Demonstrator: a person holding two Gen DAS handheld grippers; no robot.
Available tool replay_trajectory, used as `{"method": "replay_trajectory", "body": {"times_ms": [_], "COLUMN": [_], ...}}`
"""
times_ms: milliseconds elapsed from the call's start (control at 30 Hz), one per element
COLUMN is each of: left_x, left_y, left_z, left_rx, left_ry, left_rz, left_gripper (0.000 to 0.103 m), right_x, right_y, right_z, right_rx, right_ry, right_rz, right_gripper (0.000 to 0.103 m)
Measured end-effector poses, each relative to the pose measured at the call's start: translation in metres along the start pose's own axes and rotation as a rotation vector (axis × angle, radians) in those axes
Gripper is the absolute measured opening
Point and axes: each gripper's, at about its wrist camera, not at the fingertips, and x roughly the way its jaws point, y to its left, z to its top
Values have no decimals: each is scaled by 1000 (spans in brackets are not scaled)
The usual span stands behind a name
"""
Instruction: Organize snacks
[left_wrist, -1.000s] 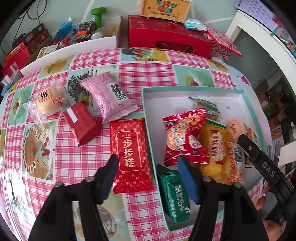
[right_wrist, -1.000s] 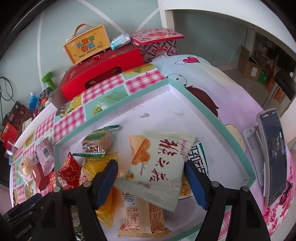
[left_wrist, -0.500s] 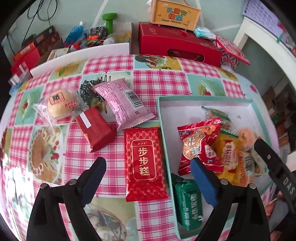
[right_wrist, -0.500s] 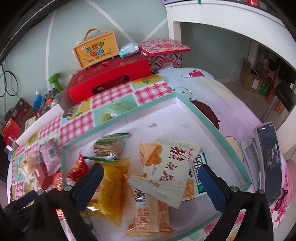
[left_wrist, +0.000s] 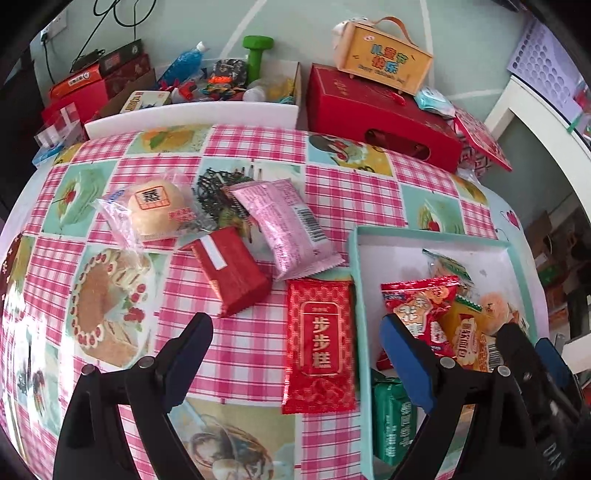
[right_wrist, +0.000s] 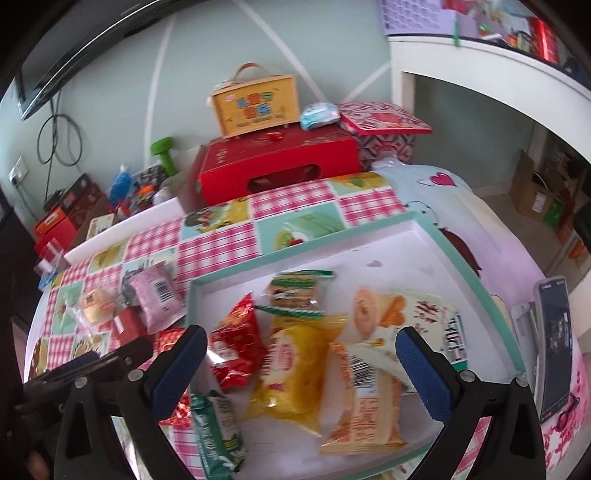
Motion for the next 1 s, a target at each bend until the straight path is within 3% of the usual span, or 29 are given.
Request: {"method": "replay_trajectory", "body": {"times_ms": [100, 233, 500, 767, 1000], "left_x": [-4, -3, -4, -4, 14], "left_y": [10, 43, 101, 117, 124], "left_z": [-1, -3, -9, -10, -12], "left_rx": [-4, -94, -241, -255, -247], "left_ry": [1, 51, 74, 85, 135], "left_rz": [42, 65, 123, 157, 181], "left_gripper": [92, 92, 92, 92, 92], "right_x": [1, 3, 12, 20, 37], "right_y": [13, 31, 74, 114, 127], "right_z": [-3, -8, -22, -37, -49], "right_rx": [-11, -45, -141, -231, -251], "right_ry": [17, 31, 74, 107, 176], "right_rz": [53, 93, 138, 196, 228], "right_gripper": [103, 103, 103, 103, 94]}}
